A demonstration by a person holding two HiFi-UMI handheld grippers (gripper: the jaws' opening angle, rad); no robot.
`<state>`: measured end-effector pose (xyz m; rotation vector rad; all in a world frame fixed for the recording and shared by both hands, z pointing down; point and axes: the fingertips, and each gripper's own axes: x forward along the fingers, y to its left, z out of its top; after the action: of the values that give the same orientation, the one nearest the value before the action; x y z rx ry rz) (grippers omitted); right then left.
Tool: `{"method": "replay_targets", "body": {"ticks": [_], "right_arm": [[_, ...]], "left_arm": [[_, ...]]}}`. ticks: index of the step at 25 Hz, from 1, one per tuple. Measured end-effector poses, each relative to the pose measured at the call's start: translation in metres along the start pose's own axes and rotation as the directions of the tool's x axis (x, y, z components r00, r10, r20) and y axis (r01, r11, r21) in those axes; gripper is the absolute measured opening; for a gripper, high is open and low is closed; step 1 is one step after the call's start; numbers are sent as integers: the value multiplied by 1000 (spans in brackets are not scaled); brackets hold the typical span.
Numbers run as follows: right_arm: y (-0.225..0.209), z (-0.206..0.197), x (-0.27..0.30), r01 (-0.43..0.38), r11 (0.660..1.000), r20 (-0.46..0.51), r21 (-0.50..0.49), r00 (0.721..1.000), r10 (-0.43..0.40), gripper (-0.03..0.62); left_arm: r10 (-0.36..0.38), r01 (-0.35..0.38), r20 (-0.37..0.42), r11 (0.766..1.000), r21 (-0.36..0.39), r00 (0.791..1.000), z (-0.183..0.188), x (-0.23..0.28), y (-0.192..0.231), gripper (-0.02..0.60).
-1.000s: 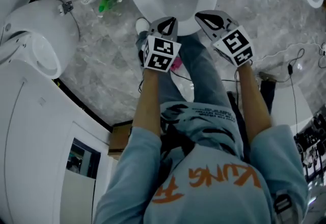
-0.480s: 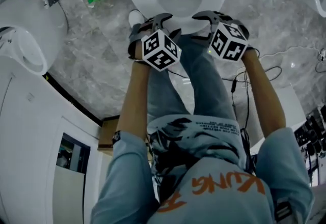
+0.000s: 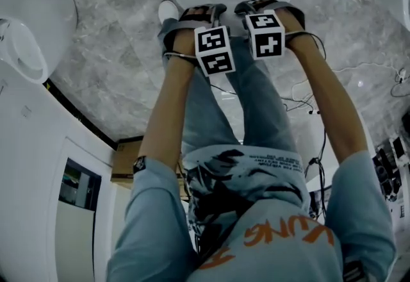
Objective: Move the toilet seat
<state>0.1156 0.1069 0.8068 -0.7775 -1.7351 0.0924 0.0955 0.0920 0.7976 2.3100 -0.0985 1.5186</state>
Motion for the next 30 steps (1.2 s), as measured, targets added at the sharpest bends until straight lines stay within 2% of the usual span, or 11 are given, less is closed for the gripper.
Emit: {"method": "replay_targets", "body": {"ticks": [4, 7, 14, 22, 26, 28, 30], "right_arm": [[0, -7, 5, -11, 999, -79, -34, 997, 8, 370], [-3, -12, 10, 25, 997, -128, -75, 991, -35, 357], [-5, -13, 10, 56, 996, -187, -70, 980, -68, 334], [11, -1, -17, 18, 998, -121, -62, 992, -25, 328], [22, 9, -44, -5, 998, -64, -57, 998, 1, 322], [28, 14, -58, -12, 998, -35, -54, 999, 10, 318], [29, 17, -69, -1, 999, -17, -54, 1000, 0, 313]], "left_arm": [[15, -13, -26, 998, 62, 1000, -2, 6, -5, 362], [45, -42, -39, 996, 76, 998, -4, 10, -3, 362], [98, -86, -77, 985, 152, 992, -7, 14, -4, 362], [182, -164, -47, 952, 259, 982, -2, -9, -12, 362], [237, -217, -18, 914, 344, 971, 7, -28, -16, 362], [265, -248, 1, 902, 352, 964, 9, -40, -16, 360], [270, -263, 26, 909, 324, 963, 13, -51, -13, 360]]}}
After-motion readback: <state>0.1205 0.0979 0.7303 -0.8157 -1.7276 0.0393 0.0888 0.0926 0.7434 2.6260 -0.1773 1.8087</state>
